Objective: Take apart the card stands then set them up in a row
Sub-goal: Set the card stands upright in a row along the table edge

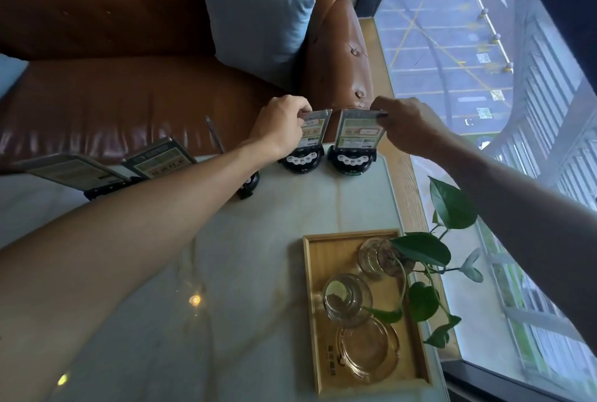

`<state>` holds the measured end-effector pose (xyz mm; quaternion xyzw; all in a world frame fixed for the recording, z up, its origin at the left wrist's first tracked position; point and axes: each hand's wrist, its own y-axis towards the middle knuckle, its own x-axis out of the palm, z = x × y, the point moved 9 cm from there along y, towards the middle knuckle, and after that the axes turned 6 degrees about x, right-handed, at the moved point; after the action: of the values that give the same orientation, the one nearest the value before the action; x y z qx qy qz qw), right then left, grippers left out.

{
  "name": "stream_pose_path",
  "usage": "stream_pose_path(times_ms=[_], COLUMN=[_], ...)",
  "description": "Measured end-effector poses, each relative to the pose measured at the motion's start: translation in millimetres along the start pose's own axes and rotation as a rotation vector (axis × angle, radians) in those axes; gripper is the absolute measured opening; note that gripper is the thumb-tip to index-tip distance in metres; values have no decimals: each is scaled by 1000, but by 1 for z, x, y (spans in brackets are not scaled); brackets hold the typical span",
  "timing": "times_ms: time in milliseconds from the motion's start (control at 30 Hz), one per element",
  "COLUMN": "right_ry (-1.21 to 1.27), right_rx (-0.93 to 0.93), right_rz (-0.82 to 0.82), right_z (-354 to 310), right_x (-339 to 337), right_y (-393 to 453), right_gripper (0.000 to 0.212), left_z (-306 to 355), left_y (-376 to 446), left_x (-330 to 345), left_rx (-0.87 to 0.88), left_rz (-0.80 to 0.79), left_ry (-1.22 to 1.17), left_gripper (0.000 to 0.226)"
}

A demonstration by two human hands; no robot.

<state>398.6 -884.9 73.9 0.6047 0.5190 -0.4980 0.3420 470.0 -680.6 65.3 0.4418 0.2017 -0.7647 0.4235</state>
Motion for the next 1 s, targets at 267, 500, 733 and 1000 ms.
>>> stream_pose_path(times_ms=[267, 500, 733, 1000], right_ry=[41, 36, 41, -11], right_rx=[-47, 26, 19, 57], right_rz=[29, -11, -5, -58], right_z=[-1, 14, 12, 11], right_x=[4, 9, 9, 15], right_y=[8, 17, 15, 12], right_gripper=[29, 23, 26, 32], left_z=[2, 1, 0, 0], left_y=[11, 12, 12, 10], left_x=[3, 5, 5, -2], left_rx=[24, 17, 21, 2], left_rz=[-26, -20, -42, -73], left_ry=[5, -37, -57, -58], left_gripper=[25, 25, 24, 31])
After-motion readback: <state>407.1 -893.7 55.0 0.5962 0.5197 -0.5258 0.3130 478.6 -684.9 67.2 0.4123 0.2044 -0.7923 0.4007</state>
